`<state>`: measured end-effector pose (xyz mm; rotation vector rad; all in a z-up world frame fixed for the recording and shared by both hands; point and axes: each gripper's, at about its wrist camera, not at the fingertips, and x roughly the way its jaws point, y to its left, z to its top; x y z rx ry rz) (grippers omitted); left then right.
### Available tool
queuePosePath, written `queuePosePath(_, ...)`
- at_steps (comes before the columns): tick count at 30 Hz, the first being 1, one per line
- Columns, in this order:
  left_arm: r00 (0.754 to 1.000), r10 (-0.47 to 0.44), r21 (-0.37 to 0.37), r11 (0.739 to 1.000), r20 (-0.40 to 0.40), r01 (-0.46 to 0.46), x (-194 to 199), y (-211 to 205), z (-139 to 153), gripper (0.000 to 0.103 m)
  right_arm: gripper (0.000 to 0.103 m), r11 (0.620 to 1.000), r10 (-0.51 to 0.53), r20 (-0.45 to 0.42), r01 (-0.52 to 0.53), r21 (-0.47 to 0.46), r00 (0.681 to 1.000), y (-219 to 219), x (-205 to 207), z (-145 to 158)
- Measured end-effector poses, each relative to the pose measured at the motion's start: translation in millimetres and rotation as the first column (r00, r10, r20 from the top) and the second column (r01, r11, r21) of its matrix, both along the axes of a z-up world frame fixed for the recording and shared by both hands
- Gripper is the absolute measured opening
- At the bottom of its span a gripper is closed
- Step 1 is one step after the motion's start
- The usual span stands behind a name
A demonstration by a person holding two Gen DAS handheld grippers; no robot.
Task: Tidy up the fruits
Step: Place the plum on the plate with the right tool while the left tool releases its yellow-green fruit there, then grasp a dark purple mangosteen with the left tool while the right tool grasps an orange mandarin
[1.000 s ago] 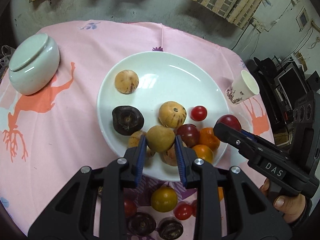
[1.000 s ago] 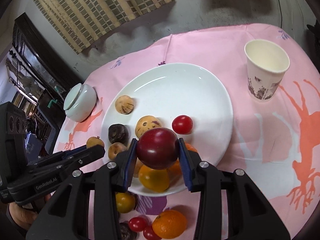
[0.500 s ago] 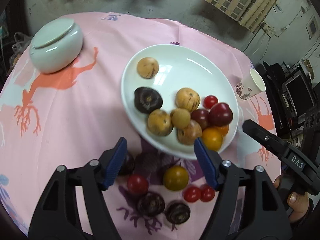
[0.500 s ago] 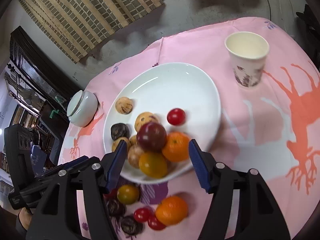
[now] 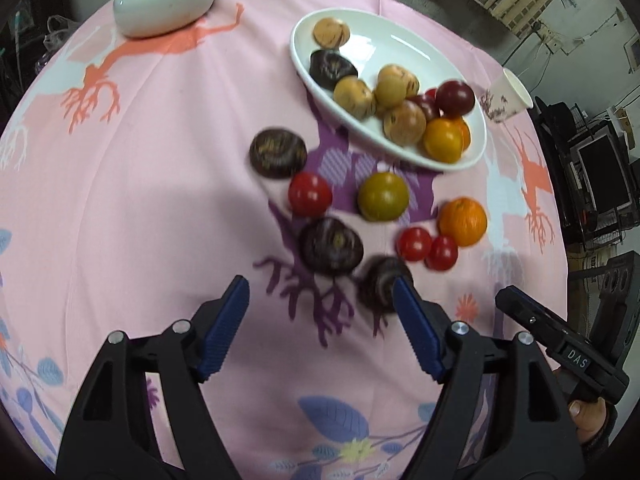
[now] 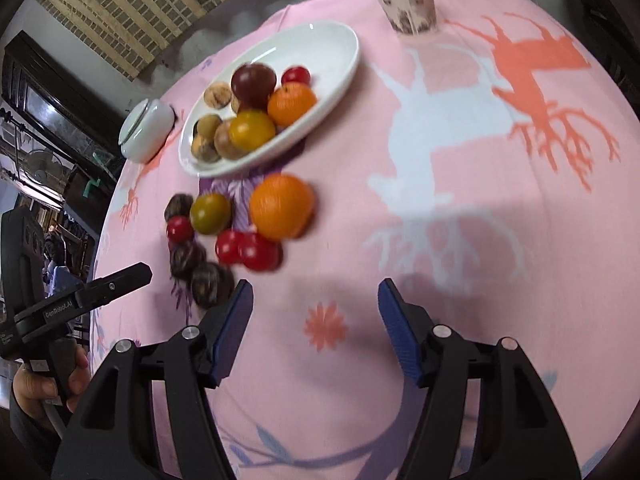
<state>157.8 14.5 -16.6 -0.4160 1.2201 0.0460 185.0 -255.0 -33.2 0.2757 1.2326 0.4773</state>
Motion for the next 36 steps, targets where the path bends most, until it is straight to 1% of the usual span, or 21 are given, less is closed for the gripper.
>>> queuePosePath(5,1.000,-0.009,0.004,1.000,-0.010,0.009,-15,-8,2,0.078,0.066,1.000,-0.001,-0.025,0.002,0.019,1.000,-3,-17,2)
queuePosePath(9,0.999,-0.033,0.021,0.999,0.001,0.033,-15,-16,7,0.079,0.066,0.999,0.010,-0.012,-0.010,0.031,1.000,0,-22,11)
queuePosePath(12,0.998,-0.058,0.022,0.998,0.010,0.058,-13,-25,8,0.079,0.066,0.999,0.006,-0.020,-0.005,0.039,1.000,0,-24,13)
queuePosePath(17,0.992,-0.125,0.023,0.992,0.019,0.125,-7,-46,3,0.077,0.066,0.999,-0.012,-0.036,0.013,0.048,0.999,-6,-23,9)
queuePosePath(21,0.988,-0.158,0.009,0.987,0.001,0.158,3,-62,-8,0.075,0.066,0.999,-0.025,-0.036,0.027,0.044,0.999,-14,-22,4)
queuePosePath(22,0.986,-0.164,0.004,0.986,-0.001,0.164,5,-64,-11,0.070,0.066,0.999,-0.027,-0.036,0.028,0.041,0.999,-15,-22,2)
queuePosePath(23,0.985,-0.172,-0.004,0.985,-0.004,0.172,8,-67,-13,0.062,0.066,0.999,-0.029,-0.038,0.030,0.041,0.999,-16,-21,1)
queuePosePath(25,0.983,-0.183,-0.011,0.983,-0.025,0.183,16,-73,-21,0.053,0.066,0.999,-0.029,-0.043,0.031,0.043,0.999,-17,-19,-2)
queuePosePath(27,0.985,-0.167,0.026,0.986,-0.034,0.167,22,-75,-25,0.053,0.066,0.999,-0.026,-0.044,0.027,0.045,0.999,-17,-18,-5)
queuePosePath(30,0.987,-0.150,0.017,0.988,-0.060,0.151,30,-73,-34,0.051,0.066,0.999,-0.019,-0.049,0.021,0.050,0.999,-16,-17,-7)
queuePosePath(31,0.988,-0.146,0.018,0.989,-0.059,0.147,32,-72,-36,0.049,0.066,0.999,-0.015,-0.050,0.018,0.048,0.999,-15,-16,-8)
queuePosePath(33,0.987,-0.151,0.037,0.988,-0.053,0.153,34,-74,-36,0.047,0.066,0.999,-0.008,-0.052,0.011,0.044,0.999,-14,-16,-9)
queuePosePath(34,0.987,-0.153,0.053,0.986,-0.053,0.155,34,-75,-36,0.041,0.066,0.999,-0.007,-0.052,0.009,0.043,0.999,-13,-16,-10)
queuePosePath(35,0.986,-0.156,0.057,0.986,-0.050,0.159,34,-74,-36,0.041,0.066,0.999,-0.005,-0.052,0.007,0.042,0.999,-12,-16,-10)
queuePosePath(36,0.987,-0.154,0.045,0.987,-0.047,0.156,33,-72,-36,0.041,0.066,0.999,-0.002,-0.052,0.005,0.041,0.999,-12,-15,-10)
